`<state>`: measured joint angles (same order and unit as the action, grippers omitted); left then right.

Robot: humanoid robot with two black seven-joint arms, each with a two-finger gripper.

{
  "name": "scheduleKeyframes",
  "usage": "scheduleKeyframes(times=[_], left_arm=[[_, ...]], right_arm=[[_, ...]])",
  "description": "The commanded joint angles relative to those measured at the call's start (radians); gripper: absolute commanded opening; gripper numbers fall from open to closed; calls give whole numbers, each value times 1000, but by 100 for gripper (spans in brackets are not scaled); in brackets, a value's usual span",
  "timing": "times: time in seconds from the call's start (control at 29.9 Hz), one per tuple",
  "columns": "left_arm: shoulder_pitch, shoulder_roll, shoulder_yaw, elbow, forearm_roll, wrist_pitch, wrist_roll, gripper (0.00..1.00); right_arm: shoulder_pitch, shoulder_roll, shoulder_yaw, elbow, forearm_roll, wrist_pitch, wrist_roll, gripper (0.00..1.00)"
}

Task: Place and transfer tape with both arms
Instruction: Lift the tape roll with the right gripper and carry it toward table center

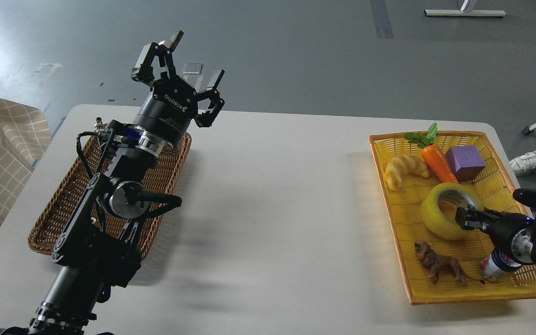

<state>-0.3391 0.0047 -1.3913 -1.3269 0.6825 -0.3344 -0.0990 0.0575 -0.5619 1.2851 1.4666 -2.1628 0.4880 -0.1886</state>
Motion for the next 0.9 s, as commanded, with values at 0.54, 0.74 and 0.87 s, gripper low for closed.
scheduleKeyframes(times=[0.54, 0.74, 0.87], left_arm=[[0, -2, 2, -2, 2, 0, -1, 98], [2, -5, 3, 0, 3, 2, 1, 98], [-6, -5, 8, 0, 3, 3, 1, 98]], right_arm=[[388, 12, -1, -37, 112, 1, 3, 16], [548, 126, -150, -130, 110, 1, 1, 16], [620, 259, -188, -213, 104, 1, -3, 16]])
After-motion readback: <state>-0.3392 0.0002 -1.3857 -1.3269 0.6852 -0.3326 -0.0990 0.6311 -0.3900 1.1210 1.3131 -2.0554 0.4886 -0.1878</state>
